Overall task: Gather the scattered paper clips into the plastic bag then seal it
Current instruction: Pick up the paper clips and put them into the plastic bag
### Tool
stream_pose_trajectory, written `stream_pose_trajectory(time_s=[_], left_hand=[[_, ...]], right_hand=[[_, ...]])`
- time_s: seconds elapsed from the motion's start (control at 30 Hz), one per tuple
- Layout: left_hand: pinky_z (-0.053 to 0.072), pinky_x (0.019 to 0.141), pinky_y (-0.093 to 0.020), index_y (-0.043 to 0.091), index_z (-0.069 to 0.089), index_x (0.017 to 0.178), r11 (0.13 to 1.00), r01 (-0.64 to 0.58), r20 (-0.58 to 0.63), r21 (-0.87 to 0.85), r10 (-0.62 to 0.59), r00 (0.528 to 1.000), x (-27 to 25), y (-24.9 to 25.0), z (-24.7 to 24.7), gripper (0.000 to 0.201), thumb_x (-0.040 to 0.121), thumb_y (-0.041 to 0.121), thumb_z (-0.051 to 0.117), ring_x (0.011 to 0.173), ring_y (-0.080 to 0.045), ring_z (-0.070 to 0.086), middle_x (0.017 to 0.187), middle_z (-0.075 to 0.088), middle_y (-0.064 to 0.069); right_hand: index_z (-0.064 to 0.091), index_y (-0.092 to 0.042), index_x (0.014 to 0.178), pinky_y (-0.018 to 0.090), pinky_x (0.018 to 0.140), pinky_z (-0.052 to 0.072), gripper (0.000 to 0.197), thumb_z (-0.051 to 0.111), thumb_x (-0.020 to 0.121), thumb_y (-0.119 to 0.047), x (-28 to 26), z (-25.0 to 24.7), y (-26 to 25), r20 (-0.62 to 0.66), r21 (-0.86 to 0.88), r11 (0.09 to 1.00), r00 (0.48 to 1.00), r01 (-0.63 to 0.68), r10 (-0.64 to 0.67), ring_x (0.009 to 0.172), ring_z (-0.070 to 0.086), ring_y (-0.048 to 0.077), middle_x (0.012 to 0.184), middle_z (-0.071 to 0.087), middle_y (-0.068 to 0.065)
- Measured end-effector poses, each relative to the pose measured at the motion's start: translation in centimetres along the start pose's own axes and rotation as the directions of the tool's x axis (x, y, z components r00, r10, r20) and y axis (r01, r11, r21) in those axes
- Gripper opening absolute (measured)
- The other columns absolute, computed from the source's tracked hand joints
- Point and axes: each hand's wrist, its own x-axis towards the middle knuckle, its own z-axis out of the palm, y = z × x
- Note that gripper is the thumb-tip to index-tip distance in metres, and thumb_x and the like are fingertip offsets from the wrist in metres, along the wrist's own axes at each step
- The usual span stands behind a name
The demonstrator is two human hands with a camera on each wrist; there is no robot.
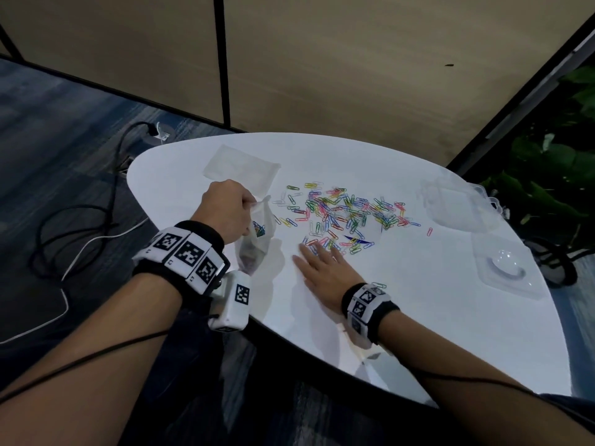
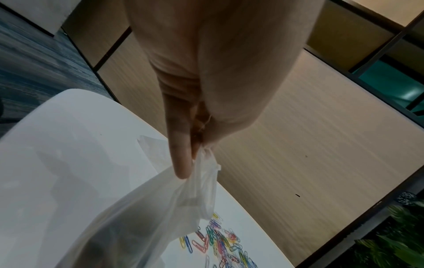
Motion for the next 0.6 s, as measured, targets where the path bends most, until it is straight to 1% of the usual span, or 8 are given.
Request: stream_pose_trajectory(time_s=[0.13,0.2,0.27,0.33,0.4,0.43,0.53,0.6], left_hand=[[0.064,0.08,-0.042,0.005,0.078,0.096,1.0,0.014,0.004,-0.009,-0.014,1.0,0.1,0.2,0.2,0.029,0.094,0.002,0.05,0.067,-0.027,0.077,0.079,0.077,-0.018],[0.064,0.08,-0.042,0.004,0.077,0.1,1.0,0.017,-0.001,-0.009,-0.017,1.0,0.0,0.4,0.3,0.027,0.095,0.002,0.051,0.067,-0.028,0.077,0.081,0.077,-0.018],[0.064,0.08,-0.042,0.003,0.077,0.103,1.0,0.014,-0.002,-0.008,-0.014,1.0,-0.1,0.6,0.4,0.027,0.096,0.002,0.051,0.067,-0.029,0.077,0.084,0.077,-0.019],[0.064,0.079,-0.042,0.003,0.076,0.104,1.0,0.014,0.002,-0.002,-0.014,1.0,-0.2,0.8,0.5,0.026,0.096,0.002,0.051,0.068,-0.03,0.077,0.086,0.077,-0.019],[0.064,0.08,-0.042,0.003,0.076,0.105,1.0,0.021,0.003,0.0,-0.021,1.0,-0.2,0.9,0.5,0.026,0.096,0.002,0.052,0.068,-0.031,0.077,0.088,0.076,-0.019],[0.064,0.08,-0.042,0.003,0.076,0.105,1.0,0.024,0.004,-0.001,-0.024,1.0,-0.3,0.9,0.5,0.025,0.096,0.001,0.052,0.068,-0.032,0.077,0.089,0.076,-0.019],[0.063,0.081,-0.042,0.004,0.076,0.106,1.0,0.015,0.004,0.006,-0.015,1.0,-0.4,1.1,0.6,0.025,0.097,0.003,0.052,0.069,-0.031,0.077,0.088,0.076,-0.019],[0.063,0.083,-0.043,0.004,0.076,0.106,1.0,0.005,0.007,0.005,-0.005,1.0,-0.4,1.1,0.8,0.025,0.096,0.004,0.053,0.071,-0.031,0.077,0.087,0.076,-0.018]], right_hand=[[0.003,-0.032,0.154,0.062,0.116,0.013,0.054,0.023,0.104,-0.037,0.4,0.8,4.2,0.004,-0.001,0.982,0.982,-0.19,0.19,0.149,0.001,0.04,0.165,-0.006,0.002],[0.007,-0.033,0.153,0.062,0.112,0.022,0.053,0.025,0.104,-0.037,0.7,1.2,5.5,0.039,0.041,0.951,0.952,-0.306,0.305,0.147,0.006,0.044,0.164,-0.003,0.003],[0.01,-0.031,0.153,0.058,0.107,0.037,0.057,0.036,0.102,-0.027,0.9,1.4,6.0,0.069,0.111,0.922,0.928,-0.372,0.366,0.143,0.016,0.047,0.163,0.005,0.007],[0.025,-0.02,0.149,0.049,0.096,0.048,0.062,0.05,0.093,-0.008,1.2,1.5,6.2,0.018,0.167,0.913,0.927,-0.373,0.376,0.136,0.032,0.045,0.154,0.026,0.014],[0.049,-0.007,0.13,0.039,0.084,0.051,0.042,0.053,0.089,0.002,1.6,1.2,6.0,-0.093,0.171,0.922,0.926,-0.348,0.367,0.119,0.052,0.037,0.13,0.051,0.017],[0.057,-0.003,0.118,0.035,0.078,0.05,0.03,0.053,0.089,0.003,1.8,0.8,5.8,-0.112,0.159,0.922,0.922,-0.352,0.371,0.108,0.058,0.034,0.118,0.058,0.017],[0.068,-0.003,0.095,0.028,0.067,0.046,0.02,0.05,0.088,0.005,2.4,-0.8,6.0,-0.063,0.121,0.913,0.915,-0.389,0.398,0.082,0.06,0.028,0.092,0.061,0.015],[0.067,-0.008,0.078,0.024,0.065,0.048,0.025,0.05,0.082,0.009,2.5,-1.9,6.7,-0.014,0.224,0.863,0.884,-0.453,0.468,0.072,0.057,0.025,0.081,0.059,0.01]])
